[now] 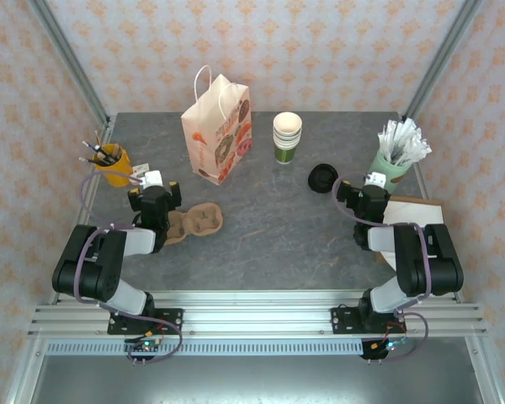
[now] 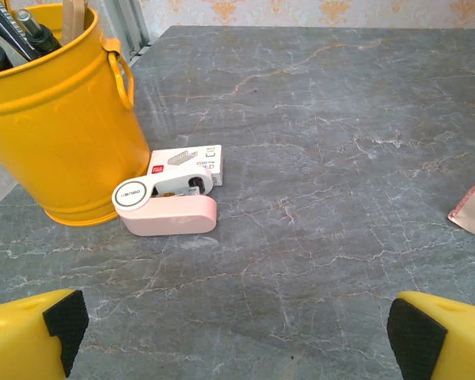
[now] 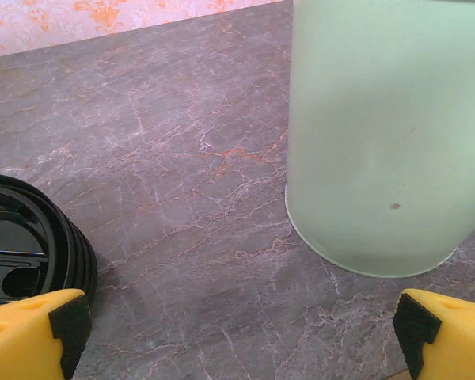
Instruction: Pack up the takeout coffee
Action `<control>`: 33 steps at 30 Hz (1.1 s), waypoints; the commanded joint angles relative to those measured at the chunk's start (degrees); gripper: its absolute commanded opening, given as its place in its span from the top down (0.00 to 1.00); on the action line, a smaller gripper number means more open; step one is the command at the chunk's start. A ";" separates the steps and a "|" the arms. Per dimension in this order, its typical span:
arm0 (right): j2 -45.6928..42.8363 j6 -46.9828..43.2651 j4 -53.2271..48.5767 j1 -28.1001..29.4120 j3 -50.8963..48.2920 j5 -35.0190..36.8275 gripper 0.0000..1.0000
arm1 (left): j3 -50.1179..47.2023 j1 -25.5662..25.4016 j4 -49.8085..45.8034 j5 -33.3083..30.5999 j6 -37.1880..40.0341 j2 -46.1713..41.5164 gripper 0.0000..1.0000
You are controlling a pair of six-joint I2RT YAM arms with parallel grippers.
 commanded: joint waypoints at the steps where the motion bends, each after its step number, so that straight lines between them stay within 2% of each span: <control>1: 0.27 -0.55 -0.37 0.26 1.13 0.65 0.01 | -0.30 -0.17 1.73 -2.18 -0.26 -0.59 0.00; 19: 0.10 -0.45 -0.19 0.02 0.93 0.03 0.01 | -0.22 -0.03 1.60 -1.97 -0.39 -0.51 0.00; 23: -0.02 -0.38 -0.20 -0.01 0.99 0.33 0.01 | 0.84 0.75 -1.15 -1.10 -1.09 -0.76 0.00; 25: -3.28 -0.72 -7.26 0.04 3.90 -0.58 0.01 | 0.62 0.75 -0.51 -1.04 -1.01 -0.54 0.00; 27: -9.56 -0.68 -21.65 0.08 9.96 -1.13 0.01 | 0.40 0.67 0.46 -1.17 -0.84 -0.33 0.00; 31: -18.51 1.12 -36.52 0.39 17.92 0.20 0.01 | -0.02 0.69 1.23 -1.22 -0.79 -0.32 0.00; 33: -20.49 2.55 -45.10 0.48 23.21 -2.58 0.01 | -0.21 0.41 1.76 -1.30 -0.34 -0.44 0.00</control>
